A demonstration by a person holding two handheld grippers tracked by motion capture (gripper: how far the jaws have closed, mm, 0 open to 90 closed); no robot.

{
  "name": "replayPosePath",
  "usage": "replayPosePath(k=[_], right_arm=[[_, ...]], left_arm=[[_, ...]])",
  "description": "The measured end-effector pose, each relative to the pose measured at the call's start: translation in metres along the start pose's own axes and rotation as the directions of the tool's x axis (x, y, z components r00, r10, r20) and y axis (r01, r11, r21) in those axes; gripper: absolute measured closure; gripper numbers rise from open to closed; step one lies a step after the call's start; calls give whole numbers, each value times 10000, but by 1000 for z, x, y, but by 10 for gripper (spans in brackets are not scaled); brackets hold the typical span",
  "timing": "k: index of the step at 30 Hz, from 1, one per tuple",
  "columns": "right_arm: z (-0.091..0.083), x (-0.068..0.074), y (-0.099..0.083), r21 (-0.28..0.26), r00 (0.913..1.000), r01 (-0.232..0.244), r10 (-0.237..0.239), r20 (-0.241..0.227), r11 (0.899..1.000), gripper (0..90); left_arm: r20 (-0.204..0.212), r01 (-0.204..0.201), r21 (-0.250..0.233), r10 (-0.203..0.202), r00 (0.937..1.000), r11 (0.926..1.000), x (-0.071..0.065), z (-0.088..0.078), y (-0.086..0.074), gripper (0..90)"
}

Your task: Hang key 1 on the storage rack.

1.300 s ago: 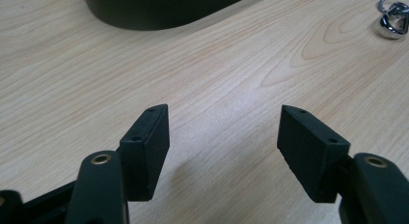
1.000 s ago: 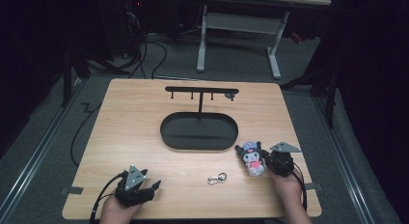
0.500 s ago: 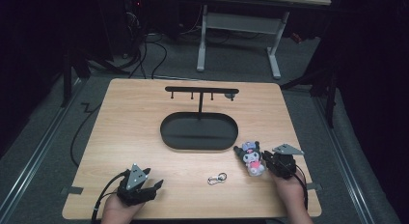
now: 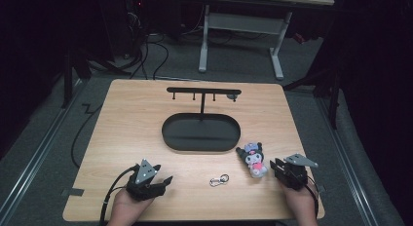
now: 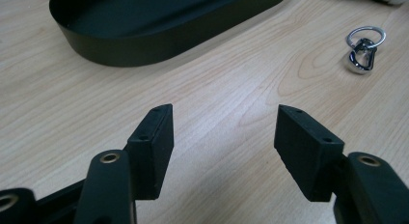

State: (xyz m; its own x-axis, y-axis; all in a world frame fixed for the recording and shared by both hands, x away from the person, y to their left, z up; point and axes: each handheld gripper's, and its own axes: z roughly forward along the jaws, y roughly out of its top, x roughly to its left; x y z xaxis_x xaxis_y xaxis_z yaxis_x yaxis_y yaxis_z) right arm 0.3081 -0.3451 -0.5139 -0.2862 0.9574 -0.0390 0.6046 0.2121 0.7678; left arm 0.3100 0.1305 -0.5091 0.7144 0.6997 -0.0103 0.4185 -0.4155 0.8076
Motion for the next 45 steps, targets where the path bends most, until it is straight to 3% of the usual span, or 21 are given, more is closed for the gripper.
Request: replayPosePath(k=[4, 7, 10, 14, 17, 22, 23, 25, 28, 34, 38, 45], right_arm=[[-8, -3, -7, 18, 10000, -80, 80, -29, 10000, 696], [-12, -3, -13, 91, 9999, -115, 116, -45, 9999, 677], [-16, -1, -15, 206, 9995, -317, 316, 73, 9993, 649], [-18, 4, -12, 243, 9989, -476, 476, -14, 9986, 608], [-20, 7, -10, 414, 9989, -465, 460, 122, 9981, 586], [-22, 9, -6, 833, 9988, -420, 398, 279, 9956, 554], [-22, 8, -4, 1183, 9987, -487, 467, 195, 9918, 547], [-22, 7, -2, 1452, 9988, -469, 445, 198, 9883, 530], [-25, 4, 3, 1772, 9969, -761, 782, -52, 9812, 521], [-26, 6, 12, 2173, 9985, -476, 525, -169, 9749, 494], [-22, 13, 19, 2756, 9996, 161, -87, -282, 9611, 463], [-18, 17, 23, 3312, 9981, 562, -441, -439, 9419, 443]], left_arm=[[301, -107, 272, 99, 9995, 9996, 3, 2, 0, 399], [6, -200, 272, 200, 9998, 9994, 4, 6, -4, 364], [141, -6, 127, 4, 9999, 9999, 6, 10, -4, 356], [194, -78, -49, 79, 9998, 10000, 7, 8, -1, 347], [567, 392, -179, -381, 9977, 9991, 9, 9, 0, 358], [956, 198, -241, -174, 9953, 9995, 9, 7, 2, 334], [1036, 133, -276, -104, 9946, 9995, 9, 7, 2, 319], [1083, 123, -273, -92, 9941, 9996, 10, 6, 1, 300], [1051, 213, -355, -174, 9943, 9991, 12, 4, 0, 290], [697, -21, -247, 38, 9976, 9997, 14, 4, -4, 334], [749, -66, -162, 78, 9972, 9998, 13, 6, -6, 336], [649, -302, -189, 314, 9974, 9994, 11, 5, -7, 339]])
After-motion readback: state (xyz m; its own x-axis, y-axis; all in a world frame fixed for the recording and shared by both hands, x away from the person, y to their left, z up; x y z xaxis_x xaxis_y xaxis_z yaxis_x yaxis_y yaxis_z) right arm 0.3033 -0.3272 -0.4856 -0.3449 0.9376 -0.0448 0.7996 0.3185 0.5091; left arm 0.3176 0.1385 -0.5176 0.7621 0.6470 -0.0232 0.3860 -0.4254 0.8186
